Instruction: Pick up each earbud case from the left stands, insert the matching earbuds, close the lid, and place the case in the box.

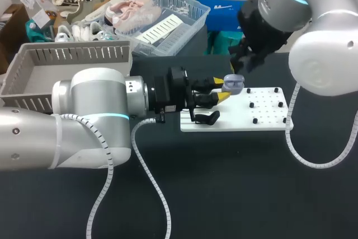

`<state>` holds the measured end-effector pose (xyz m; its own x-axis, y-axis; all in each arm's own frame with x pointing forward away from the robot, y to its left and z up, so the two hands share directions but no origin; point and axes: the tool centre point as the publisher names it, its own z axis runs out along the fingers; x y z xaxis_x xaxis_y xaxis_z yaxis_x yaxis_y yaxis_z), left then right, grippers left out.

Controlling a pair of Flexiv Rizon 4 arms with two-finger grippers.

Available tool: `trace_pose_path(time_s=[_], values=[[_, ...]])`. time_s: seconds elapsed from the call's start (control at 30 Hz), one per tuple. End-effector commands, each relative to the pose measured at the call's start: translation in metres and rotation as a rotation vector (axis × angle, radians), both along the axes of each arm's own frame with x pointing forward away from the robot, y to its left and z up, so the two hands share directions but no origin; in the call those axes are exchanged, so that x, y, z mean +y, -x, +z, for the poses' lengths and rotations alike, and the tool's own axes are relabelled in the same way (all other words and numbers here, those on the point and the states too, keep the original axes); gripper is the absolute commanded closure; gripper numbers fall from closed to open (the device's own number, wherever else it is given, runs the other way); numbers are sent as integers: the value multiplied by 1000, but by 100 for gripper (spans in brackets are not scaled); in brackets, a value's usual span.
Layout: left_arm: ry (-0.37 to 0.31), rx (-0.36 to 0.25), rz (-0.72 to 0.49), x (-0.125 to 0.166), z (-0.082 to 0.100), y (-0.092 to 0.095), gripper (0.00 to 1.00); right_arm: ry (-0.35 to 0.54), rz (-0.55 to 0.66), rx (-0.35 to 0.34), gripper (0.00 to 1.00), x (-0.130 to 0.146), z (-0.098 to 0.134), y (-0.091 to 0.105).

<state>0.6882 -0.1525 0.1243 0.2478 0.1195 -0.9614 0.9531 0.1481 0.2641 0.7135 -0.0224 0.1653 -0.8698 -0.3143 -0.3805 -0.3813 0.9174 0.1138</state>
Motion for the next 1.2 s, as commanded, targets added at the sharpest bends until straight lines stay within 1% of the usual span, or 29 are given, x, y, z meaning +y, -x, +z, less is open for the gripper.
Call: trace_pose_path(time_s=[0.03,0.23,0.53,0.67,0.77,0.8,0.87,0.97,1.03,1.2], values=[[2,-2,7,-1,0,0,100,-8,-2,-22,60,-3,0,14],[2,-2,7,-1,0,0,100,-21,-3,-29,60,-3,2,25],[2,-2,7,-1,0,0,100,-87,-21,-56,60,-11,8,52],[14,-12,13,7,4,-5,100,-122,-24,-66,59,-17,9,62],[14,-18,9,15,7,-11,100,-151,-4,-89,58,-21,7,70],[17,-19,9,18,7,-13,100,-147,-1,-96,58,-22,7,71],[33,-18,15,26,10,-18,100,-135,9,-118,59,-24,6,74],[38,-18,15,40,13,-26,100,-141,71,-183,58,-27,7,78],[37,-15,22,52,15,-33,100,-174,124,-221,55,-30,8,80],[27,-12,55,84,20,-46,100,-235,203,-302,56,-37,9,83]])
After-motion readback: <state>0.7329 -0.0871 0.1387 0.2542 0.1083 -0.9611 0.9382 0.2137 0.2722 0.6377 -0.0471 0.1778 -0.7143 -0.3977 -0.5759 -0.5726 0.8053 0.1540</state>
